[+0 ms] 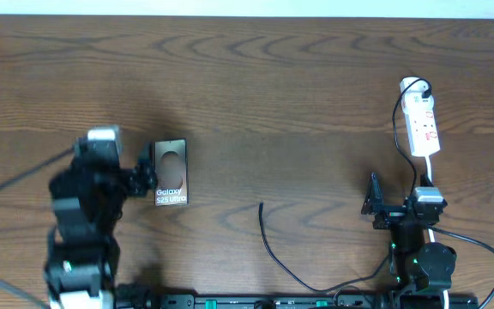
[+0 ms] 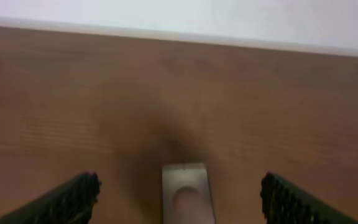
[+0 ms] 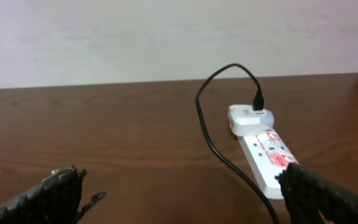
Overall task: Plug charger to phone and switch on socket
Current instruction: 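Move the left gripper forward over the silver Galaxy phone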
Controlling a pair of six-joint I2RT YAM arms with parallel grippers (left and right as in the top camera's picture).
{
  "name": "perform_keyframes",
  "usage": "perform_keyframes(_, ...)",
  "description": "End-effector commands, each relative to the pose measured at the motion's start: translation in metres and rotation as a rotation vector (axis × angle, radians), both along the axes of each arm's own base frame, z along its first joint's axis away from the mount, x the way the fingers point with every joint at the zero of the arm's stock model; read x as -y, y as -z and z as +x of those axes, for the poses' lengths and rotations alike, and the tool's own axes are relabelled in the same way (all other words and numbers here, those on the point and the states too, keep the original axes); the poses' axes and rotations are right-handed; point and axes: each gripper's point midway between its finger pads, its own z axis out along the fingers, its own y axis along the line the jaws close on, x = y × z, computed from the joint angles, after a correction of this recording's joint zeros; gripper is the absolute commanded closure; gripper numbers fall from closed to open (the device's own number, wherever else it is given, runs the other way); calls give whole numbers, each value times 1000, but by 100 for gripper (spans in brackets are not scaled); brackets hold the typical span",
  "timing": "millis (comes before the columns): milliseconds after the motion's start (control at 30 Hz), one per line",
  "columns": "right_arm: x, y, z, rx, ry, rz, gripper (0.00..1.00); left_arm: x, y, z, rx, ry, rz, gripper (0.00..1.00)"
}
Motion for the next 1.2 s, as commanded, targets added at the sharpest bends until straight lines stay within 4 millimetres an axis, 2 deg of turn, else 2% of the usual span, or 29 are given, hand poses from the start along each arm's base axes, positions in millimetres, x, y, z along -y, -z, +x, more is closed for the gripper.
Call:
perform_keyframes(0, -1, 1, 0, -3, -1, -12, 1, 1, -21, 22, -111, 16, -31, 14)
perform_keyframes(100, -1, 1, 0, -3, -1, -13, 1, 1, -10, 29, -363, 13, -57, 14)
perform_keyframes(233, -1, 1, 0, -3, -1, -13, 1, 0, 8, 36, -505, 13, -72, 14)
perform_keyframes(400, -1, 1, 0, -3, -1, -13, 1, 2, 32, 39, -594, 21, -89, 15)
perform_keyframes(433, -1, 1, 0, -3, -1, -12, 1, 2, 36, 39, -607, 21, -90, 21)
perform_keyframes(467, -1, 1, 0, -3, -1, -12, 1, 2, 39, 40, -620, 21, -92, 56)
perform_keyframes(500, -1, 1, 0, -3, -1, -13, 1, 2, 42, 40, -628, 21, -93, 85)
perform_keyframes(533, -1, 1, 0, -3, -1, -12, 1, 2, 44, 41, -636, 20, -94, 93)
perform_keyframes(567, -1, 1, 0, -3, -1, -12, 1, 2, 46, 41, -641, 20, -95, 93)
perform_keyframes(600, -1, 1, 0, -3, -1, -12, 1, 2, 47, 41, -645, 21, -95, 91)
perform_keyframes(633, -1, 1, 0, -3, -1, -13, 1, 3, 49, 42, -649, 23, -95, 61)
perform_keyframes(667, -1, 1, 0, -3, -1, -12, 1, 3, 49, 42, -651, 21, -97, 25)
perform_keyframes(700, -1, 1, 0, -3, -1, -13, 1, 3, 49, 42, -651, 20, -97, 2)
perform_keyframes(1000, -1, 1, 0, -3, -1, -12, 1, 11, 52, 36, -682, 11, -120, 2)
perform_keyframes(1100, -1, 1, 0, -3, -1, -12, 1, 17, 56, 33, -706, 19, -96, 2)
perform_keyframes(1167, -1, 1, 0, -3, -1, -12, 1, 15, 61, 32, -725, -21, -54, 2)
